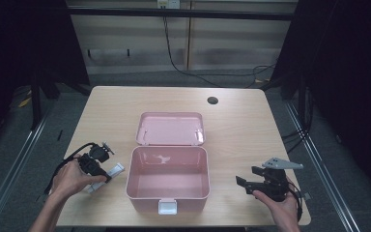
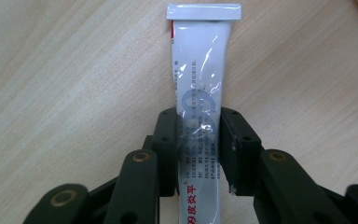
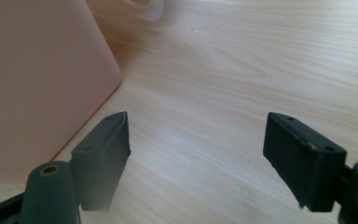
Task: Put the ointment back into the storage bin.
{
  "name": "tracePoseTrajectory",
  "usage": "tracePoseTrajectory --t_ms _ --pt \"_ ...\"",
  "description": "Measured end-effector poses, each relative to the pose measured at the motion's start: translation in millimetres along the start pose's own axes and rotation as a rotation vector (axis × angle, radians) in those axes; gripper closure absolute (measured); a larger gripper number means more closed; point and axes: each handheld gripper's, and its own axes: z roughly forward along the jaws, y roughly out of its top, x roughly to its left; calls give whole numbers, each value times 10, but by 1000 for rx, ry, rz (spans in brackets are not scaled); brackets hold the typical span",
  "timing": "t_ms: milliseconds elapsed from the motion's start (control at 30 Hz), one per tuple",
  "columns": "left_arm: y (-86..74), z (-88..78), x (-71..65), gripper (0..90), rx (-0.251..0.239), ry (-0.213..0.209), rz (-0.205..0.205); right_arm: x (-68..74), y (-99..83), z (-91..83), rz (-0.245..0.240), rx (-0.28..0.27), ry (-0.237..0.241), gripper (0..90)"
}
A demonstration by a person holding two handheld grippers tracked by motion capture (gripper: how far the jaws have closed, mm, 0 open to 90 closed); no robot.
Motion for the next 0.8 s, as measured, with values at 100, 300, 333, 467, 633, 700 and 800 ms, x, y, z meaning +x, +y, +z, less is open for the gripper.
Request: tracePoseTrajectory --t_ms 100,300,333,467,633,700,800 --pt "5 -6 27 702 9 -19 -17 -1 -1 -2 0 0 0 226" --pt "2 -8 51 707 4 -37 -30 -5 0 4 2 3 -2 226" --pt "1 -8 52 707 4 -39 -31 -6 0 4 3 3 -3 226" --pt "-15 -13 50 708 -2 -47 -25 -8 0 2 3 4 -7 226" --pt "-41 -36 65 708 -6 -74 -51 -16 -2 -2 2 1 -3 226" --pt "-43 -40 75 708 -7 -85 -67 -18 -3 -2 5 3 0 226" --pt "-48 -56 85 708 -8 -120 -73 -18 -4 -2 7 4 3 223"
